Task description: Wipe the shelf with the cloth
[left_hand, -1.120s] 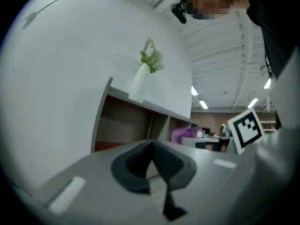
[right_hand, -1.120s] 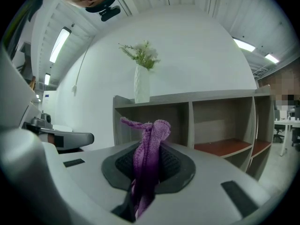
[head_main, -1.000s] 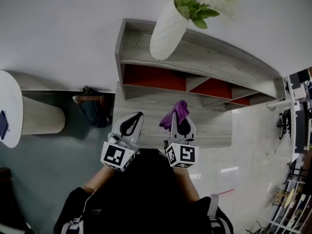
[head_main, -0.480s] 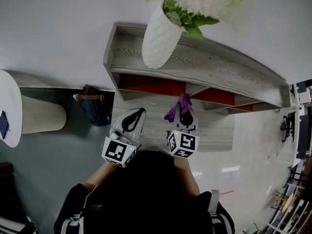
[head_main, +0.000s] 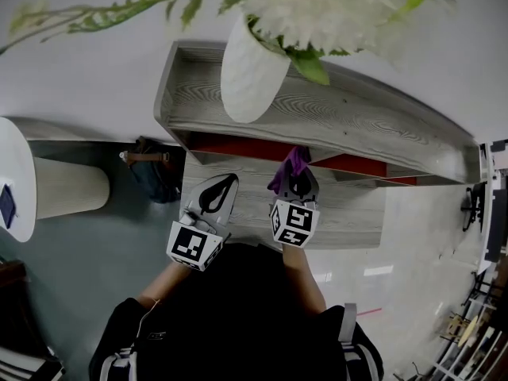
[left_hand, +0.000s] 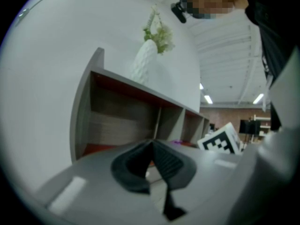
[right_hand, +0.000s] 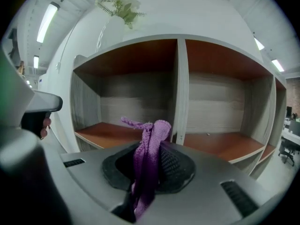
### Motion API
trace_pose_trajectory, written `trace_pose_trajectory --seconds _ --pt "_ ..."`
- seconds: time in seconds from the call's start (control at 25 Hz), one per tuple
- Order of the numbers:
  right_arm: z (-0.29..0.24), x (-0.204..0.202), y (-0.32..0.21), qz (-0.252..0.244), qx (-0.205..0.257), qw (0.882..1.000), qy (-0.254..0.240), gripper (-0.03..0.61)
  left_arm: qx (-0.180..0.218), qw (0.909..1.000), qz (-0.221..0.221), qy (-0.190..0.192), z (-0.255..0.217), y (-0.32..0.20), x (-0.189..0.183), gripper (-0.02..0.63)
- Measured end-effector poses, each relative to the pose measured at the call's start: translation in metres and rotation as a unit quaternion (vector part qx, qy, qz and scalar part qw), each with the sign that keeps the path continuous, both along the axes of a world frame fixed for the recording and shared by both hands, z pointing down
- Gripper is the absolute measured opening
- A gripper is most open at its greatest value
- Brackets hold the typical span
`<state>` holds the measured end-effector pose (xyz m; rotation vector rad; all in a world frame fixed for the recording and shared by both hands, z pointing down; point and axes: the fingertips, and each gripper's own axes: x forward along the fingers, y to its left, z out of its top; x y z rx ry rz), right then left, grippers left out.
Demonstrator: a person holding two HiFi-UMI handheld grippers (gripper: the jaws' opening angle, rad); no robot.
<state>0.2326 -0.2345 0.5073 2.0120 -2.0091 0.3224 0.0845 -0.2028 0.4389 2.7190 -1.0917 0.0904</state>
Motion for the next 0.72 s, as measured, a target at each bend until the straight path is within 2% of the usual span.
trace_pose_trajectory --seconds 0.52,0.72 --pt "0.016 -0.001 -0.026 -0.004 -0.036 0.999 0.007 0.049 -0.011 0.9999 -0.006 0.004 0.007 -0.015 -0.002 0.005" --pt "0.017 -0.003 -0.031 -0.007 -0.055 0.998 0.034 0.049 -0.010 0.9999 -0.009 0.009 0.006 -0.016 -0.004 0.005"
